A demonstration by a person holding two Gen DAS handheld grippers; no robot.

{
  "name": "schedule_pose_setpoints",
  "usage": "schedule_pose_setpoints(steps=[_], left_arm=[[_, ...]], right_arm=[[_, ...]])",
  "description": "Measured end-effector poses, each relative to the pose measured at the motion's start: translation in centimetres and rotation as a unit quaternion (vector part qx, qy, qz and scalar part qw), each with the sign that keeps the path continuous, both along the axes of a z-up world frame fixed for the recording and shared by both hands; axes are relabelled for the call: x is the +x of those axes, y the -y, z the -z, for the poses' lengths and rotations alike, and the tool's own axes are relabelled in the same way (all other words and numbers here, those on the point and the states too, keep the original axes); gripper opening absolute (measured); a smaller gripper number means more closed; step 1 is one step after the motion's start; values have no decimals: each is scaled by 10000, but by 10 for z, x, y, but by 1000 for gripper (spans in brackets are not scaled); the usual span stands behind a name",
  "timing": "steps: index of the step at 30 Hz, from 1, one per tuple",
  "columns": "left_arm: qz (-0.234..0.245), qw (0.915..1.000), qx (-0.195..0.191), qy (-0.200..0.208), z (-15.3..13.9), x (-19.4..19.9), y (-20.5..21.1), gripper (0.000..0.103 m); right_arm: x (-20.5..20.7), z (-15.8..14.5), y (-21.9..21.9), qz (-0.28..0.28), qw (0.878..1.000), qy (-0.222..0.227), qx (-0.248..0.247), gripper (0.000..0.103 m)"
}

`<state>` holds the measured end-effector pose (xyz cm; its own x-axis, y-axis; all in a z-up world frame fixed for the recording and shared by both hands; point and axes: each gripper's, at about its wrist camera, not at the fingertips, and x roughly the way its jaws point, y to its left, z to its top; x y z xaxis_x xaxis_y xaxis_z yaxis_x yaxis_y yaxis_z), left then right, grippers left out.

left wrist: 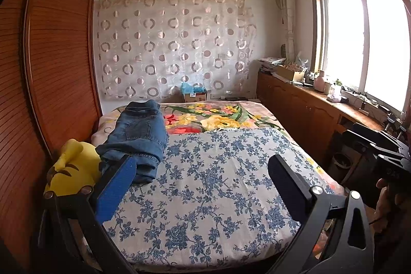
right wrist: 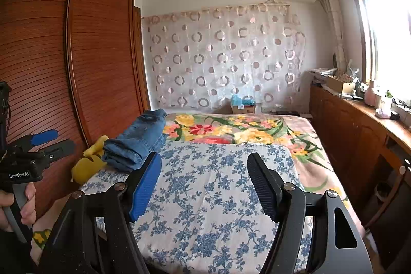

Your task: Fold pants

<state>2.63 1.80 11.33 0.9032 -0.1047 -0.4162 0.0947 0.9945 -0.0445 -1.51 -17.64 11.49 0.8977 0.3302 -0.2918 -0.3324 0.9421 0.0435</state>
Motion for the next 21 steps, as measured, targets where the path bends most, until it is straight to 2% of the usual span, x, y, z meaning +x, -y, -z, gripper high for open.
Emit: schedule_pose_setpoints(steps=[21], left_arm=[[-38, 10000, 33, -24, -1, 0, -2, 103]], right_arm=[[-1, -1, 4, -15, 10000, -32, -3, 72]])
